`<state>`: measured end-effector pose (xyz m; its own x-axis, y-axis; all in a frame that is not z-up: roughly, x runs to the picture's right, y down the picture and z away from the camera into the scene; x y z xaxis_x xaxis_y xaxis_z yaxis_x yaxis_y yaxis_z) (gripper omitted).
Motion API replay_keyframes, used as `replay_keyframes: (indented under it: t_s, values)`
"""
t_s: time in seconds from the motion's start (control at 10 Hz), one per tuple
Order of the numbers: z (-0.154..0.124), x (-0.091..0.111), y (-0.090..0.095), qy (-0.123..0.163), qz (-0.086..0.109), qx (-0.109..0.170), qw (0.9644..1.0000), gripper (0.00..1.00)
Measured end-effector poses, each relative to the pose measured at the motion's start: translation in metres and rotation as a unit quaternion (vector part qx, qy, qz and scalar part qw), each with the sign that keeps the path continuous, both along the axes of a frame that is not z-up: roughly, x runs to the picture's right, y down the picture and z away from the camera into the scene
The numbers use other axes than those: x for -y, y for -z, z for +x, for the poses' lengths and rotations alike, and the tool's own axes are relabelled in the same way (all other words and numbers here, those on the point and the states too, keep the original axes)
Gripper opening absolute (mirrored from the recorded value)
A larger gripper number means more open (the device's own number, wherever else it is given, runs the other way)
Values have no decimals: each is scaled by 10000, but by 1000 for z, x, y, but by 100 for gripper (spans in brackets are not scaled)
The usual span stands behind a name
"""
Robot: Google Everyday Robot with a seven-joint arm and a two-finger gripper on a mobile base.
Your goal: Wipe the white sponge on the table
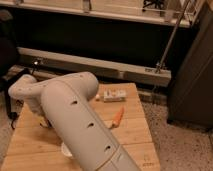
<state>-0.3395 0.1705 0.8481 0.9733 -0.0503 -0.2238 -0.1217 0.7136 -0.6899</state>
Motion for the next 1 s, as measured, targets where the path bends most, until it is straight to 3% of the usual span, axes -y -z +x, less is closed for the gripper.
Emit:
replay_keyframes:
  t_s: [1.0]
  values:
    - [-51,-35,35,402,-330,605,9968,28]
